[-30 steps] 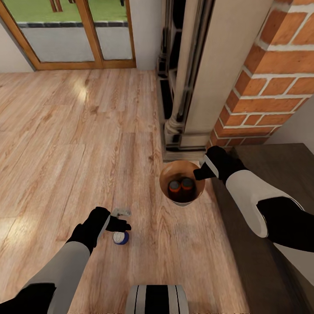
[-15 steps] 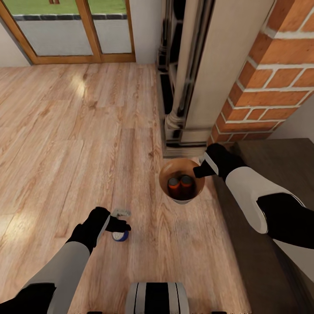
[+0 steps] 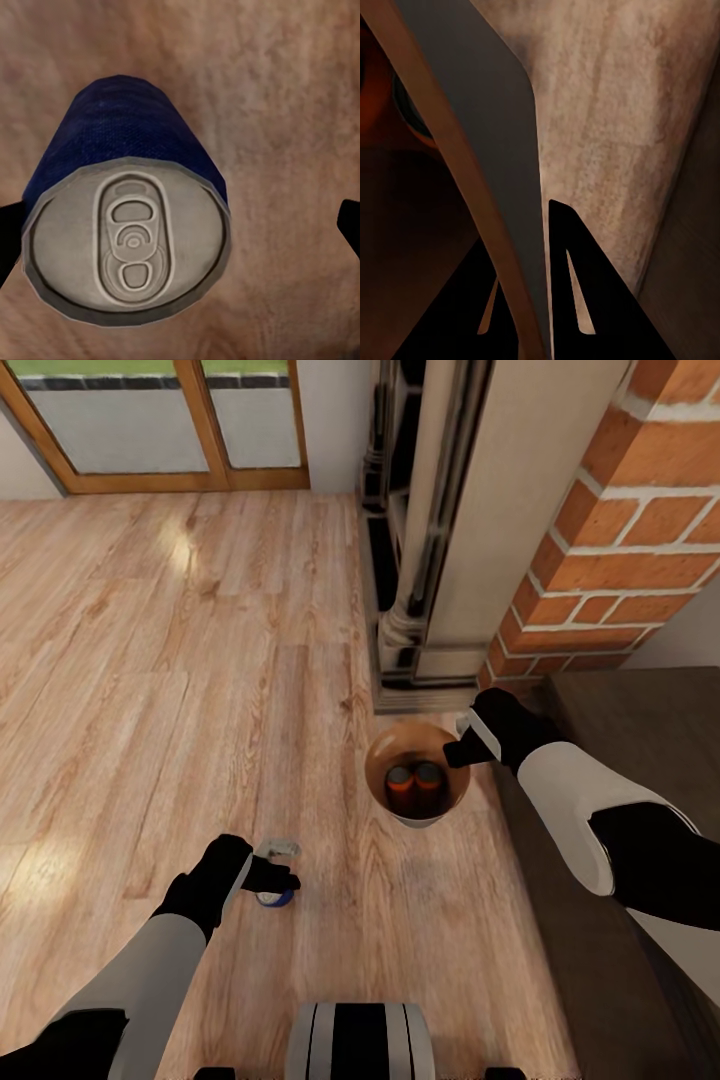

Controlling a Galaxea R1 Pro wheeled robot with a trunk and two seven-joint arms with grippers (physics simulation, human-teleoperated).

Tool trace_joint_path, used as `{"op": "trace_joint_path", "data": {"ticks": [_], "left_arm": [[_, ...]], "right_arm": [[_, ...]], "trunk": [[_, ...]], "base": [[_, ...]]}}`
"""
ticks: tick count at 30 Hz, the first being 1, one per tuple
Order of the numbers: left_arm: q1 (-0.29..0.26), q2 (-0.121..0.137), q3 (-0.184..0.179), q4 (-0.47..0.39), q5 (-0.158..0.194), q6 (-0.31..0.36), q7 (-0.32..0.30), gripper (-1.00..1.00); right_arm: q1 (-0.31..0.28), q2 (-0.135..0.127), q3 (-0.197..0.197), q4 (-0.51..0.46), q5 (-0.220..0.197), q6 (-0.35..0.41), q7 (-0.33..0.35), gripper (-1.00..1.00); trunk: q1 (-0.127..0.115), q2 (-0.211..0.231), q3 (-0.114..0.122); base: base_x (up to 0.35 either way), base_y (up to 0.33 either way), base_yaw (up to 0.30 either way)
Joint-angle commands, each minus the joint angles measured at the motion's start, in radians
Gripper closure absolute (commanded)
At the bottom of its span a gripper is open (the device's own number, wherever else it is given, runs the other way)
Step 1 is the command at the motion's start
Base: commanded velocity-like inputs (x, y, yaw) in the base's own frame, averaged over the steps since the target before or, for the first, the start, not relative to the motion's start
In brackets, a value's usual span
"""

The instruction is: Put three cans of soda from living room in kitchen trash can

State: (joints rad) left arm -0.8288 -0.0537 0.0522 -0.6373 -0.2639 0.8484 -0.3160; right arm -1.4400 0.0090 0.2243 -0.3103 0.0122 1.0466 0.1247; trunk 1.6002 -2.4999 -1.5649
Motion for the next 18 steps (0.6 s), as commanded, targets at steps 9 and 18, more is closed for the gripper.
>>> {"op": "trace_joint_path", "data": {"ticks": [9,18], "left_arm": [[0.0,0.0,0.0,-0.001,0.0,0.0,0.0,1.0],[0.0,0.001,0.0,-0.001,0.008,-0.001,-0.001,1.0]], "right_arm": [[0.0,0.0,-0.003,0.0,-0.015,0.001,0.004,1.0],[0.002,0.0,-0.004,-0.002,-0.015,0.001,0.004,1.0]], "trunk": [[0.0,0.0,-0.009],[0.0,0.0,-0.009]], "base": [[0.0,0.0,0.0],[0.0,0.0,0.0]]}}
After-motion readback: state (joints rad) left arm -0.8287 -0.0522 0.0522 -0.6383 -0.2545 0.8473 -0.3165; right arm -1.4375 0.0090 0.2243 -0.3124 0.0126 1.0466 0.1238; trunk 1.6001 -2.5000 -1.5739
